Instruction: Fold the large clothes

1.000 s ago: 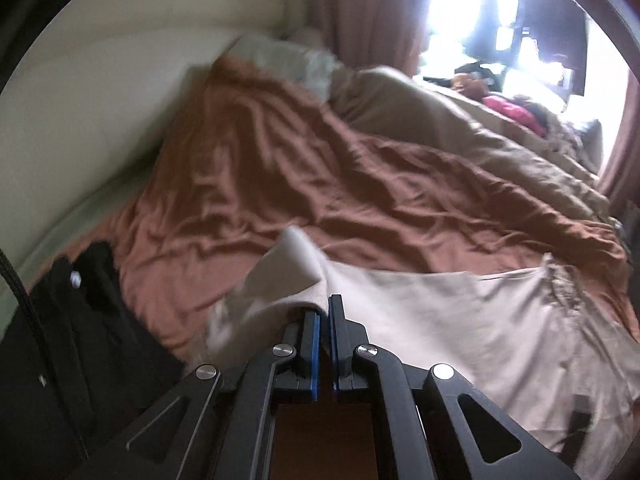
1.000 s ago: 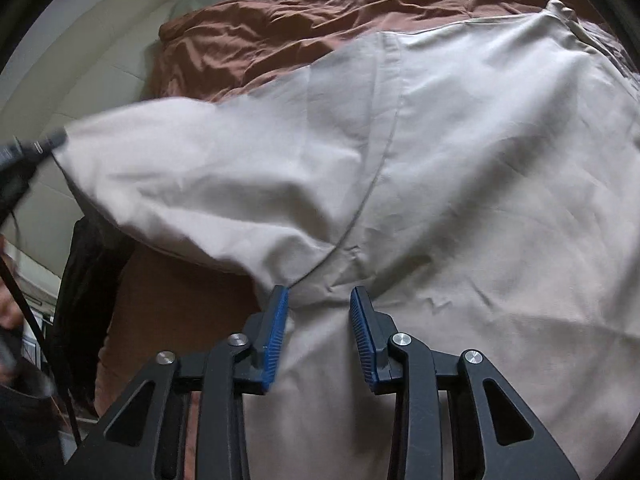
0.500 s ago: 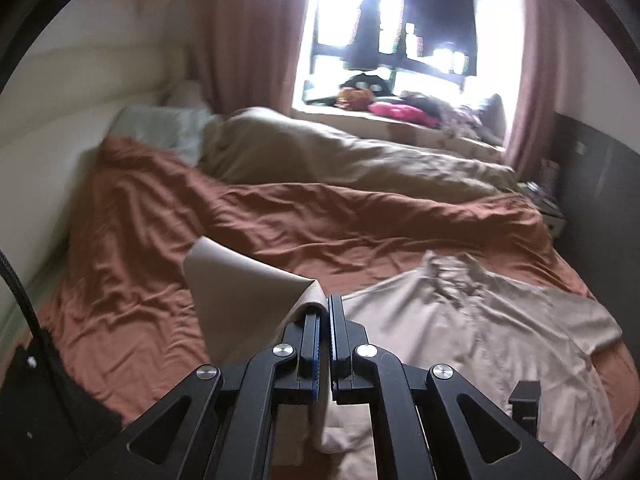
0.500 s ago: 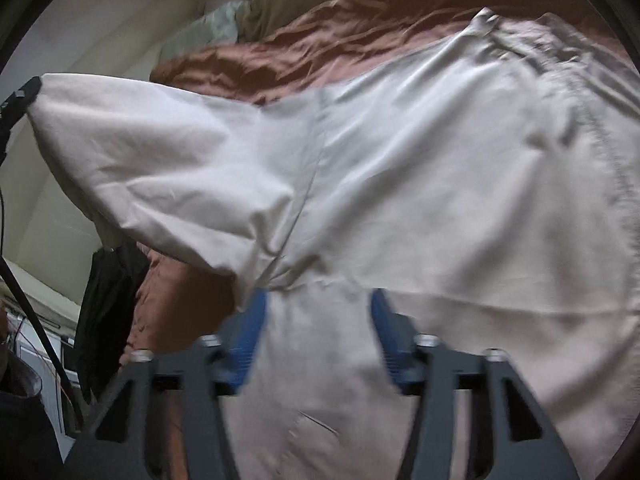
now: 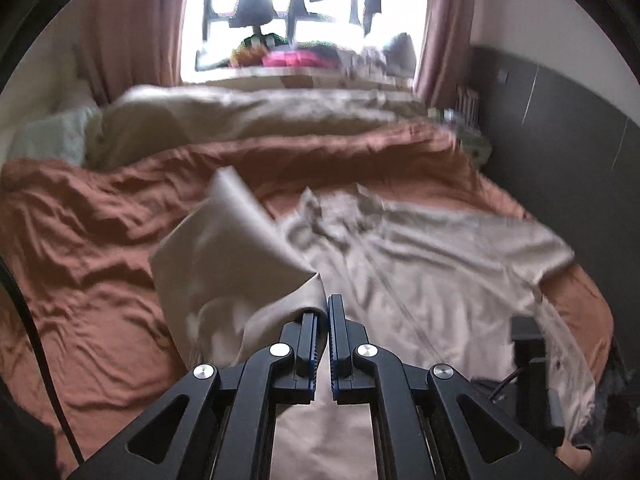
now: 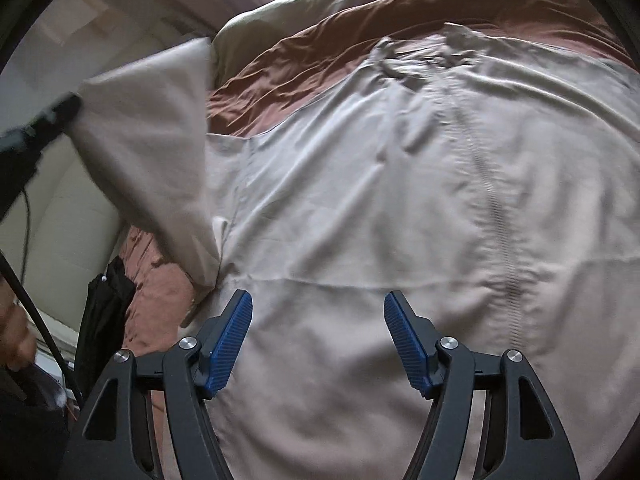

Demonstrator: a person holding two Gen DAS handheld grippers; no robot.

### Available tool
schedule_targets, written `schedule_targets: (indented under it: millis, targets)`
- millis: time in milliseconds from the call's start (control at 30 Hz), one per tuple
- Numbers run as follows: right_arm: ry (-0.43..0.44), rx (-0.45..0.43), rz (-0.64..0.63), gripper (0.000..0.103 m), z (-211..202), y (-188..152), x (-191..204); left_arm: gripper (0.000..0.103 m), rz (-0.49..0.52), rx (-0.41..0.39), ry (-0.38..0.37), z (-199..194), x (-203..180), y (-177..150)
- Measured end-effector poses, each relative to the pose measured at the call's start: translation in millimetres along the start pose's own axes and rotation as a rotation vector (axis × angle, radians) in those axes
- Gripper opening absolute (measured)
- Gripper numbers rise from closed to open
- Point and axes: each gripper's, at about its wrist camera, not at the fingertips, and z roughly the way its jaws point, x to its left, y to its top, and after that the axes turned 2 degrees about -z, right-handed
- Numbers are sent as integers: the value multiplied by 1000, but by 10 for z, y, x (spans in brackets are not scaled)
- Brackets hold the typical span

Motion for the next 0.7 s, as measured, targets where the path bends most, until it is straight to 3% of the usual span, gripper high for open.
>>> schedule_targets:
  millis: [67, 133, 167, 200, 233, 367, 567, 700]
  targets:
    - [-25, -16, -7, 67, -89, -44, -27, 18, -17, 69, -8, 138, -60, -82]
    - [-24, -21, -8, 67, -160, -73, -53, 49, -51, 107, -52, 189, -64, -198]
    - [-28, -23, -11, 67, -192, -98, -37, 74, -59, 105, -62, 176, -48, -236]
    - [-32, -25, -15, 67, -213, -111, -18, 91, -71, 94, -70, 147, -33, -281]
    - [-35, -31, -21, 67, -244, -120, -8, 95, -86, 80, -79, 93, 0, -333]
    - [-30, -29, -46, 67, -268, -162, 139, 98, -151, 71, -74, -16, 179, -455]
    - [-66, 7, -147, 67, -24, -135, 471, 98, -194, 40, 93, -198, 655, -753]
    - [-105, 47, -225, 67, 308, -11, 728, 88, -235, 58, 119, -263, 985, -1098]
